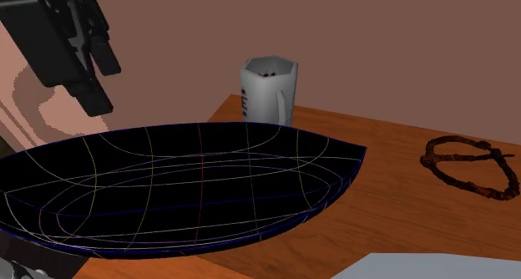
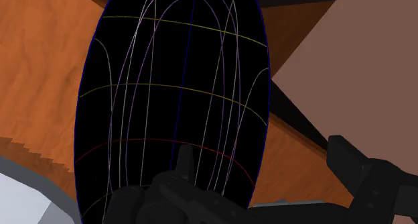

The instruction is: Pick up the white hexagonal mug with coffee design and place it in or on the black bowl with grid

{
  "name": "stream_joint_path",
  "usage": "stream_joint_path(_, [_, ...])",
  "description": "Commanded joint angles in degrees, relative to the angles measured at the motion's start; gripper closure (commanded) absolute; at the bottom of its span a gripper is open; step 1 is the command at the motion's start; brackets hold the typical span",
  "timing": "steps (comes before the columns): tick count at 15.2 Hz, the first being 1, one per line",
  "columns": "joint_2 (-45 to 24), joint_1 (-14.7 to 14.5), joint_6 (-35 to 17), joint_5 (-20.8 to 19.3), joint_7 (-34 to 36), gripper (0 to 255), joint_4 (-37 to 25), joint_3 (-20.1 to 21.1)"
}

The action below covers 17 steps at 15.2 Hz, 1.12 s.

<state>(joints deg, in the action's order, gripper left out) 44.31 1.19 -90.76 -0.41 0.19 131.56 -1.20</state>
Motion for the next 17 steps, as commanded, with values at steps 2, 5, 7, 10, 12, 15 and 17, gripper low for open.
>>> stream_joint_path(2, [-2.32, -0.23, -0.75, 0.37, 0.40, 0, -1.31, 0.37])
stream_joint_path(5, [-9.28, -0.84, -2.61, 1.33, 1.54, 0, -5.66, 1.44])
stream_joint_path(7, [-13.93, -1.19, -3.51, 1.85, 2.26, 0, -8.92, 2.11])
stream_joint_path(10, [-20.92, -1.67, -4.34, 2.46, 3.32, 0, -14.35, 3.06])
stream_joint_path(12, [-25.60, -1.99, -4.56, 2.74, 4.03, 0, -18.35, 3.65])
stream_joint_path(15, [-32.71, -2.46, -4.34, 3.00, 5.10, 0, -24.97, 4.48])
stream_joint_path(17, [-37.55, -2.80, -3.83, 3.05, 5.82, 0, -29.86, 4.99])
